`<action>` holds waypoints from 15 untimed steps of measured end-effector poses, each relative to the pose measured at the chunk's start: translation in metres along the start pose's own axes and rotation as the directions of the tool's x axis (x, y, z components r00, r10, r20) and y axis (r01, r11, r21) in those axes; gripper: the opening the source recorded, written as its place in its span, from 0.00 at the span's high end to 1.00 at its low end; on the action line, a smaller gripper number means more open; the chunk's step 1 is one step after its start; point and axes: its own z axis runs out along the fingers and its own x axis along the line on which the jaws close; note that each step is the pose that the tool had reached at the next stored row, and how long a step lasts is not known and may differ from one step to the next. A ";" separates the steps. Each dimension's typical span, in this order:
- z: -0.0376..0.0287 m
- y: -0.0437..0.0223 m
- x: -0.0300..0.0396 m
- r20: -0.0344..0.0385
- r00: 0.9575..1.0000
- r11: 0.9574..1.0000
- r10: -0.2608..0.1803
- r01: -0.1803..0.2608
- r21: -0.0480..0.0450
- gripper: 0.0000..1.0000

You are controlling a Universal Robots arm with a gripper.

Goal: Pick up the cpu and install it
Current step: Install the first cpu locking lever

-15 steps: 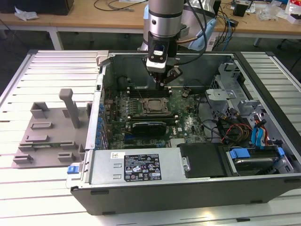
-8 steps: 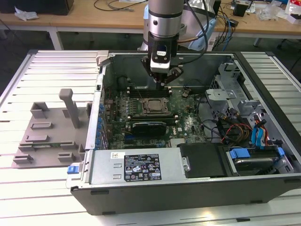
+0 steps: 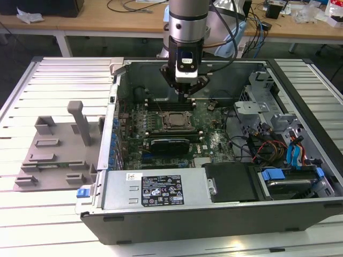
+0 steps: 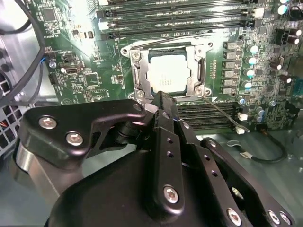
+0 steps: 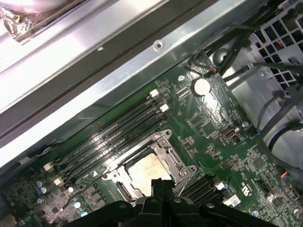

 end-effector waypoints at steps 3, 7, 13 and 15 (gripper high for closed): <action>0.0000 0.0000 0.0000 0.000 0.999 0.999 -0.052 0.052 -0.003 0.89; 0.0000 0.0000 0.0000 0.001 0.995 0.995 -0.095 0.095 -0.005 0.89; 0.0000 0.0000 0.0000 0.003 0.985 0.985 -0.171 0.171 -0.005 0.89; 0.0000 0.0000 0.0000 0.004 0.983 0.983 -0.182 0.182 -0.006 0.89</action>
